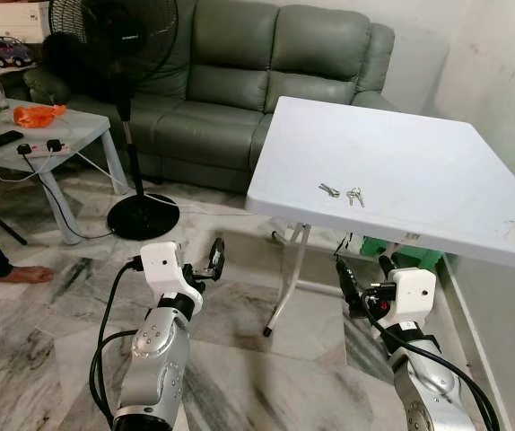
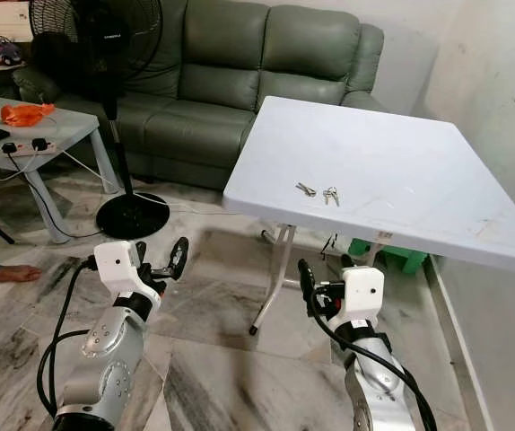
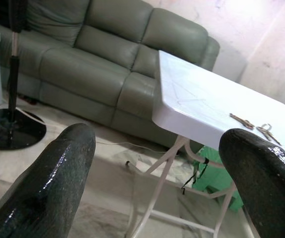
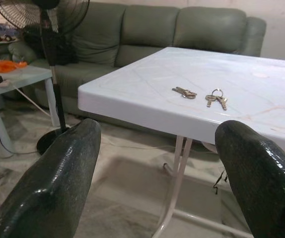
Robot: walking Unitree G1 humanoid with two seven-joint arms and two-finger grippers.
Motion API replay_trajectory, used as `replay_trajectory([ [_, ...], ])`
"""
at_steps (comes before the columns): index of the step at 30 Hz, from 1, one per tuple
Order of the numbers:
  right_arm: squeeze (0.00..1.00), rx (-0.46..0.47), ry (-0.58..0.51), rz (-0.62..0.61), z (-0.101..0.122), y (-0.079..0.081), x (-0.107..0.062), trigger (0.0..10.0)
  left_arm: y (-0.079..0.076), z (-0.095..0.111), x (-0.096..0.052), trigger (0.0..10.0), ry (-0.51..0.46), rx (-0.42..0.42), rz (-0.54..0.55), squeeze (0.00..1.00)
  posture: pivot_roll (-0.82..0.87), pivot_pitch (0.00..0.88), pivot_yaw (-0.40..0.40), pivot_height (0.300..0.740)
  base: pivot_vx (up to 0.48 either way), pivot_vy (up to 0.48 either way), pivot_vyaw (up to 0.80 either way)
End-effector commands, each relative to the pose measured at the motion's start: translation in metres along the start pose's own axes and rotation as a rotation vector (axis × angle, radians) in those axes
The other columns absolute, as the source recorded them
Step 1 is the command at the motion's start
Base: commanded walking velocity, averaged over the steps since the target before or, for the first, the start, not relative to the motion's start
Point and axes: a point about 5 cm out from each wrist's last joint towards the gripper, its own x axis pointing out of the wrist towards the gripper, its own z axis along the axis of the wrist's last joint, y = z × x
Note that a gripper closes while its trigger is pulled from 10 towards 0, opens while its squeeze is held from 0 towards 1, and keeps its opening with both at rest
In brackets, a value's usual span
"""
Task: Hang keys on a hook
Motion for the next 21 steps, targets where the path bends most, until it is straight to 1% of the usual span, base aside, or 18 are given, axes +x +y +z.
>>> replay_trajectory([
  [1, 0.00, 0.001, -0.003, -0.009, 0.0021, -0.0034, 0.0001, 10.0, -0.0033, 0.0035, 0.0013, 10.0, -0.009, 0.002, -0.012, 0.00, 0.01, 0.026, -0.080, 0.740, 0.292, 0.000, 0.00],
  [21, 0.00, 0.001, -0.007, -0.010, 0.0021, -0.0037, 0.0008, 10.0, -0.0059, 0.0031, 0.0028, 10.0, -0.006, 0.001, -0.024, 0.00, 0.01, 0.009, -0.081, 0.740, 0.308, 0.000, 0.00],
])
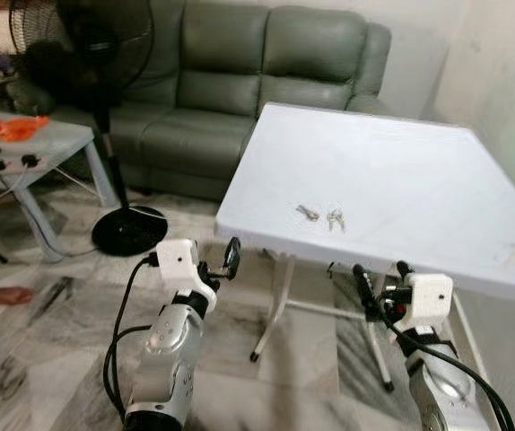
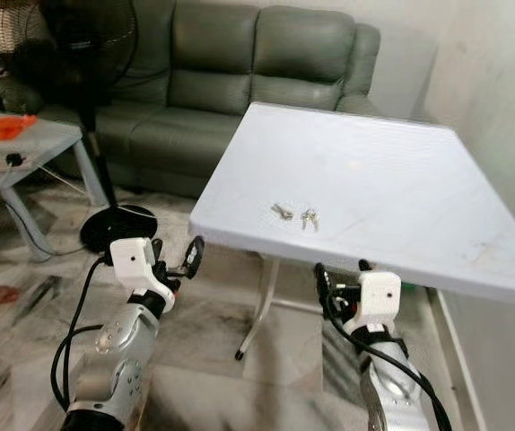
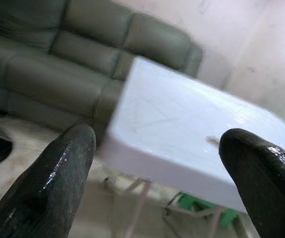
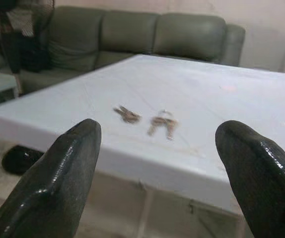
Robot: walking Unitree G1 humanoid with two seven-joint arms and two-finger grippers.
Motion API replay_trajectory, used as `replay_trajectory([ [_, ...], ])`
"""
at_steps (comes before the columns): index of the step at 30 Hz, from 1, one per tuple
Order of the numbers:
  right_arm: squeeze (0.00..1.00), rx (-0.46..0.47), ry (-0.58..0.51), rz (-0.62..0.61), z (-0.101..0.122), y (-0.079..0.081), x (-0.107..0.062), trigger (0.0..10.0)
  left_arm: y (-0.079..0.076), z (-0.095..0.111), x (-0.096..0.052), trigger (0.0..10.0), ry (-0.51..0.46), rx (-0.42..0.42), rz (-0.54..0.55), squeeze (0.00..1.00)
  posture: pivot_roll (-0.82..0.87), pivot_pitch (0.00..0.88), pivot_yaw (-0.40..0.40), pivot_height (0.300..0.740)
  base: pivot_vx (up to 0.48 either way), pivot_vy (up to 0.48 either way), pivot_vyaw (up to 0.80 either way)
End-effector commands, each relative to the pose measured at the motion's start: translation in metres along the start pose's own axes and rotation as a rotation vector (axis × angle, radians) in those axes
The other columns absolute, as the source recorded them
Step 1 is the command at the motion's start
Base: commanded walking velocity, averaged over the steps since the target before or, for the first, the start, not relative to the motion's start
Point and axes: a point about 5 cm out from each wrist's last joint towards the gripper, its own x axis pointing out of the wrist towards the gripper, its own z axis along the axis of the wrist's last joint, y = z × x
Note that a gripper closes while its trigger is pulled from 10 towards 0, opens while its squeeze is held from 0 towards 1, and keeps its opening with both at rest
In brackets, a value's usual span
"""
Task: Hang keys on a hook
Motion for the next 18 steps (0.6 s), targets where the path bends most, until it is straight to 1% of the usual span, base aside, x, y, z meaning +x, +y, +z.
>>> replay_trajectory([
  [1, 0.00, -0.004, -0.009, 0.009, 0.0032, 0.0003, 0.0022, 10.0, 0.0000, 0.0039, 0.0018, 10.0, -0.010, 0.004, -0.004, 0.00, 0.01, 0.009, -0.081, 0.740, 0.304, 0.000, 0.00],
  [15, 0.00, -0.006, -0.012, 0.018, 0.0038, 0.0007, 0.0029, 10.0, -0.0013, 0.0029, 0.0014, 10.0, -0.007, 0.003, 0.000, 0.00, 0.01, 0.006, -0.085, 0.740, 0.292, 0.000, 0.00],
  [18, 0.00, -0.006, -0.012, 0.019, 0.0041, 0.0007, 0.0027, 10.0, -0.0011, 0.0021, 0.0009, 10.0, -0.003, 0.001, 0.009, 0.00, 0.01, 0.008, -0.085, 0.740, 0.084, 0.000, 0.00],
])
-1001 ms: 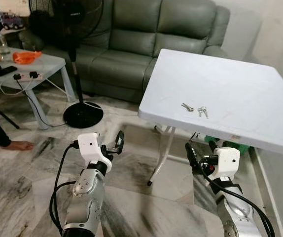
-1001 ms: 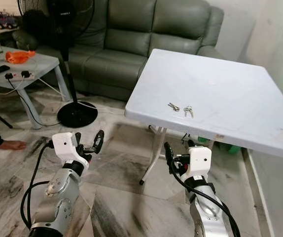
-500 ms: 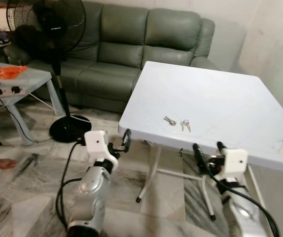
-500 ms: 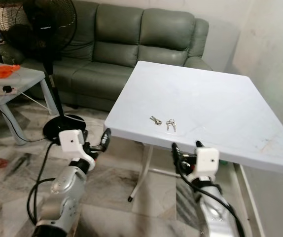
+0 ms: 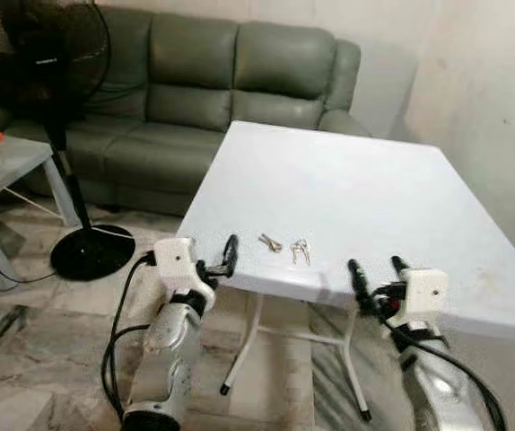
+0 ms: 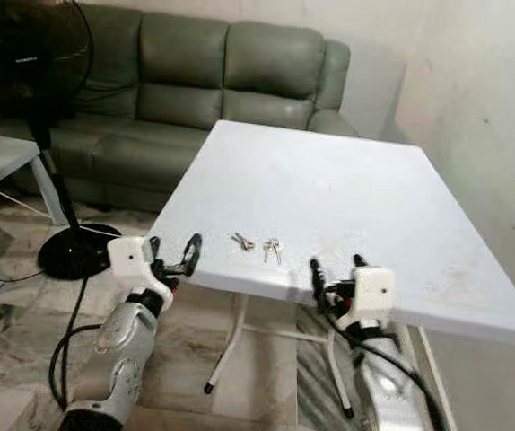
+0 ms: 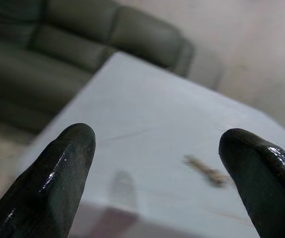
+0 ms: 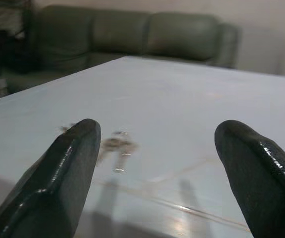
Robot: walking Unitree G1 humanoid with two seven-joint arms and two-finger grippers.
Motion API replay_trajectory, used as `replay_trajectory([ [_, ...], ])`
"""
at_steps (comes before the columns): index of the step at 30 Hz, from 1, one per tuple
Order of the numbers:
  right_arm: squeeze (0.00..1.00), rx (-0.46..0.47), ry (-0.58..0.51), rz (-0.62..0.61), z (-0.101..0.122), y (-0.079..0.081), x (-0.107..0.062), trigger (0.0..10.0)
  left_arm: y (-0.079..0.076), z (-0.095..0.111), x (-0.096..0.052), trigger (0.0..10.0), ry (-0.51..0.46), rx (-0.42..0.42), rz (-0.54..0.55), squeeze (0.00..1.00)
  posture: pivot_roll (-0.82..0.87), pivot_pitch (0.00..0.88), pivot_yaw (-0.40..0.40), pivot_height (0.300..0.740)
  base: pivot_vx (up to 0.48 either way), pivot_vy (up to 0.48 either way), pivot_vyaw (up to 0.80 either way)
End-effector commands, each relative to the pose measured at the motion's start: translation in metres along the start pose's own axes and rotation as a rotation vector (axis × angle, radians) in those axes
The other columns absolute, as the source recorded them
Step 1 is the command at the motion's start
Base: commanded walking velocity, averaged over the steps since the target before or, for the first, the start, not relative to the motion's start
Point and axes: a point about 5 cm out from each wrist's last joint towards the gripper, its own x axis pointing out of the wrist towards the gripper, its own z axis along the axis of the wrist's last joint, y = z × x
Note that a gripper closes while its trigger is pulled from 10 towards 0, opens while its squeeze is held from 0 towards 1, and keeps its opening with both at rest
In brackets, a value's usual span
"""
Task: Hang keys on a hook
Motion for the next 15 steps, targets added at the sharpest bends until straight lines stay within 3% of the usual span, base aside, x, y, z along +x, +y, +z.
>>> replay_trajectory([
  [1, 0.00, -0.009, -0.010, -0.011, 0.0038, -0.0060, -0.0006, 10.0, -0.0049, 0.0020, 0.0016, 10.0, -0.003, 0.003, -0.008, 0.00, 0.01, 0.010, -0.086, 0.740, 0.000, 0.000, 0.00],
  [9, 0.00, -0.009, -0.007, -0.009, 0.0034, -0.0059, -0.0016, 10.0, -0.0046, 0.0018, 0.0005, 10.0, -0.006, -0.009, -0.008, 0.00, 0.01, 0.019, -0.087, 0.740, 0.000, 0.000, 0.00],
  [15, 0.00, -0.010, -0.004, -0.008, 0.0030, -0.0061, -0.0018, 10.0, -0.0052, 0.0038, 0.0002, 10.0, -0.020, -0.014, -0.018, 0.00, 0.01, 0.022, -0.086, 0.740, 0.278, 0.046, 0.00],
])
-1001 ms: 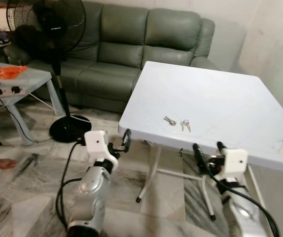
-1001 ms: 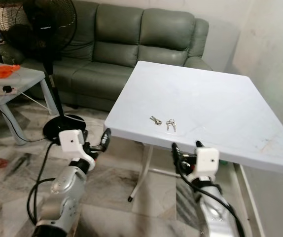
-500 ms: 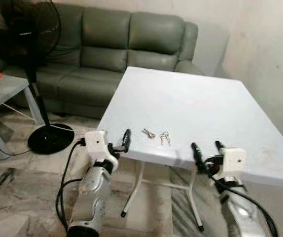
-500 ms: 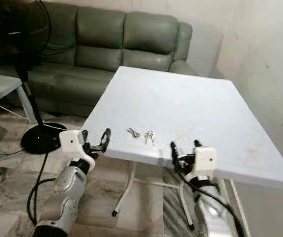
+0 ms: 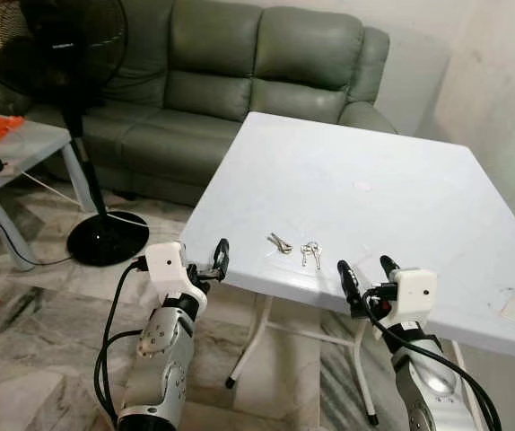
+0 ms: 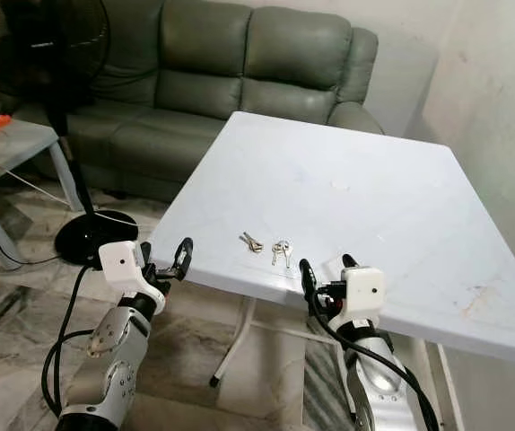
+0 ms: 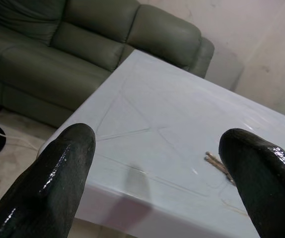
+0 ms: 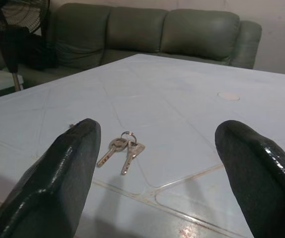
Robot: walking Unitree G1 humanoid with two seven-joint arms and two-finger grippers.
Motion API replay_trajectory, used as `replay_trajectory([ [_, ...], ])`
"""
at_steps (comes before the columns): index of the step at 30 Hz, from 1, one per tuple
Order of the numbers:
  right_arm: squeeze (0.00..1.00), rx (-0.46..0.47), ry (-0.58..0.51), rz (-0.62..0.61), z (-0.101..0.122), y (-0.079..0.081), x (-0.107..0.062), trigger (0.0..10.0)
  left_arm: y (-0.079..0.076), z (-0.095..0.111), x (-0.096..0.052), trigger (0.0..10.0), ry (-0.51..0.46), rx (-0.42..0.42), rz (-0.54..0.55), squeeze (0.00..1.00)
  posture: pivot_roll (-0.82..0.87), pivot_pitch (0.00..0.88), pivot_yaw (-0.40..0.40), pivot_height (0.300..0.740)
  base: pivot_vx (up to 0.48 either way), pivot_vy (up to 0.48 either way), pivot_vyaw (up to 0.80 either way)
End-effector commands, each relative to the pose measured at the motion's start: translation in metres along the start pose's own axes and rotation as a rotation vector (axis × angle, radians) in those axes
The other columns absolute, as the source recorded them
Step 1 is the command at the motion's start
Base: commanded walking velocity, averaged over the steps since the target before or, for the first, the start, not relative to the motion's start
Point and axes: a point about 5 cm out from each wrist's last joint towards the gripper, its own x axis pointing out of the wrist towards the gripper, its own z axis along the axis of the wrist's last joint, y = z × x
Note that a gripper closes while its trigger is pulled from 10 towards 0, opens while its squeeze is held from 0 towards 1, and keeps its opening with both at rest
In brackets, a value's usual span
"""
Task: Hang keys on a hook
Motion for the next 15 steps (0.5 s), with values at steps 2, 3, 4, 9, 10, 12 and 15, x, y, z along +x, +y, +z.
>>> replay_trajectory([
  [2, 0.00, -0.001, -0.006, -0.007, 0.0027, -0.0035, -0.0004, 10.0, -0.0029, 0.0052, 0.0010, 10.0, -0.017, 0.000, -0.008, 0.00, 0.01, 0.022, -0.086, 0.740, 0.347, 0.296, 0.00],
  [3, 0.00, 0.000, -0.006, -0.007, 0.0027, -0.0034, -0.0004, 10.0, -0.0030, 0.0053, 0.0010, 10.0, -0.019, 0.001, -0.010, 0.00, 0.01, 0.023, -0.086, 0.740, 0.349, 0.296, 0.00],
  [4, 0.00, 0.001, -0.006, -0.007, 0.0027, -0.0033, -0.0004, 10.0, -0.0030, 0.0054, 0.0010, 10.0, -0.019, 0.002, -0.011, 0.00, 0.01, 0.023, -0.086, 0.740, 0.349, 0.296, 0.00],
  [9, 0.00, -0.001, -0.006, -0.008, 0.0026, -0.0032, -0.0008, 10.0, -0.0034, 0.0050, 0.0007, 10.0, -0.018, 0.001, -0.011, 0.00, 0.01, 0.025, -0.085, 0.740, 0.346, 0.297, 0.00],
  [10, 0.00, -0.001, -0.006, -0.007, 0.0026, -0.0031, -0.0008, 10.0, -0.0034, 0.0050, 0.0007, 10.0, -0.018, 0.001, -0.011, 0.00, 0.01, 0.025, -0.085, 0.740, 0.349, 0.296, 0.00],
  [12, 0.00, -0.001, -0.005, -0.009, 0.0023, -0.0031, -0.0011, 10.0, -0.0034, 0.0046, 0.0006, 10.0, -0.016, -0.002, -0.010, 0.00, 0.01, 0.027, -0.084, 0.740, 0.343, 0.294, 0.00],
  [15, 0.00, 0.002, -0.004, -0.009, 0.0021, -0.0031, -0.0015, 10.0, -0.0037, 0.0042, 0.0004, 10.0, -0.013, 0.002, -0.008, 0.00, 0.01, 0.027, -0.084, 0.740, 0.334, 0.295, 0.00],
])
